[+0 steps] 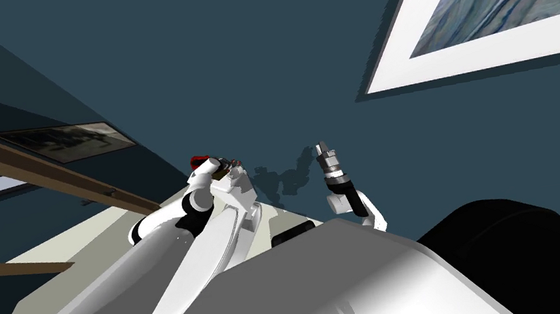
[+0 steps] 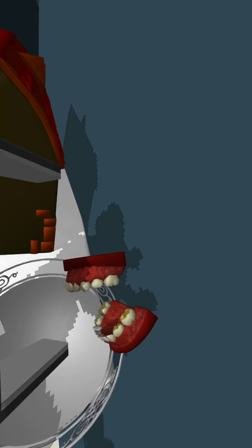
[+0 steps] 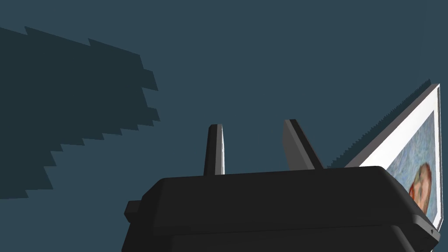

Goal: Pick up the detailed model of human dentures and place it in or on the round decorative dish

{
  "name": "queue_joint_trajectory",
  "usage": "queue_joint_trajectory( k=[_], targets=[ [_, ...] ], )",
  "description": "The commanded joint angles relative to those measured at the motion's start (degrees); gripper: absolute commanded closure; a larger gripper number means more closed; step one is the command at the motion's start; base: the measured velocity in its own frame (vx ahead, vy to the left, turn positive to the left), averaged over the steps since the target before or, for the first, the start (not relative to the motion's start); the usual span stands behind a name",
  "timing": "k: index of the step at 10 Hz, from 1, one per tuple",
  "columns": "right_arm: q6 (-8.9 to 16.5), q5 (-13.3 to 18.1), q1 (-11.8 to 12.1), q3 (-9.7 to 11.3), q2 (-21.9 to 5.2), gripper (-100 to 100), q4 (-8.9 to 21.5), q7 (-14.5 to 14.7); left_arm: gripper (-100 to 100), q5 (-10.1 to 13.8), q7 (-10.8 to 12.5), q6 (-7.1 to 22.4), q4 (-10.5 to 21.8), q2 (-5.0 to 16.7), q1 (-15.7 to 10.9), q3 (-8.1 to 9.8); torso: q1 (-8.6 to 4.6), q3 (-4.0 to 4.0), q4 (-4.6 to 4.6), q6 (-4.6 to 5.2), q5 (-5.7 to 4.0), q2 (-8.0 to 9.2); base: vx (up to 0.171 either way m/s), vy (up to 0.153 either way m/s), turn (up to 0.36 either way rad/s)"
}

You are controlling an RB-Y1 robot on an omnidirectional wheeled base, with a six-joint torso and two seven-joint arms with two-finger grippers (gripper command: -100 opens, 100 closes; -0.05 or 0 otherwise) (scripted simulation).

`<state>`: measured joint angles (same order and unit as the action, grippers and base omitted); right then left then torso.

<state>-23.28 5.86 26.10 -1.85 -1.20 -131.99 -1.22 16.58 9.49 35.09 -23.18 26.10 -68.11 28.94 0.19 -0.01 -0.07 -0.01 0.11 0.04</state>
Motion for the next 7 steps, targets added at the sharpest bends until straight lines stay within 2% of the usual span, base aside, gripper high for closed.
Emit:
queue_joint_trajectory(
  k=[1,2,3,4,5,7],
  targets=[
    [0.0,0.0,0.0,0.0,0.0,0,0.0,0.0,-100,-0.71,2.86,-0.31,0.54,-0.21,-0.49,-1.09,0.0,0.0,0.0,0.0,0.0,0.0,-0.04,0.09,-0.086],
    [0.0,0.0,0.0,0.0,0.0,0,0.0,0.0,-100,-2.4,4.66,-0.91,2.41,-0.4,-2.21,-3.5,0.12,0.03,0.01,-0.05,0.05,0.06,-0.048,0.114,-0.105],
    [0.0,0.0,0.0,-0.01,0.0,0,0.0,0.0,-100,-2.4,6.74,-0.91,2.11,-0.4,-2.21,-3.5,0.22,0.06,0.02,-0.03,0.06,0.1,-0.031,0.092,-0.066],
    [0.0,0.0,0.01,-0.01,0.0,0,0.0,0.0,-100,-2.4,7.09,-0.91,2.41,-0.4,-2.21,-3.5,0.17,0.04,0.02,-0.07,0.06,0.06,-0.005,0.039,0.008],
    [0.0,0.0,0.01,0.0,0.0,0,0.0,0.0,-100,-4.1,9.49,-1.51,4.28,-0.59,-3.93,-5.92,0.03,0.0,0.0,-0.07,0.04,-0.02,-0.015,0.068,-0.109],
    [0.0,0.0,0.01,0.0,0.0,0,0.0,0.0,-100,-4.1,11.3,-1.51,4.28,-0.59,-3.93,-5.92,0.09,0.0,0.0,-0.06,0.05,0.0,-0.02,0.055,-0.034]
  ],
)
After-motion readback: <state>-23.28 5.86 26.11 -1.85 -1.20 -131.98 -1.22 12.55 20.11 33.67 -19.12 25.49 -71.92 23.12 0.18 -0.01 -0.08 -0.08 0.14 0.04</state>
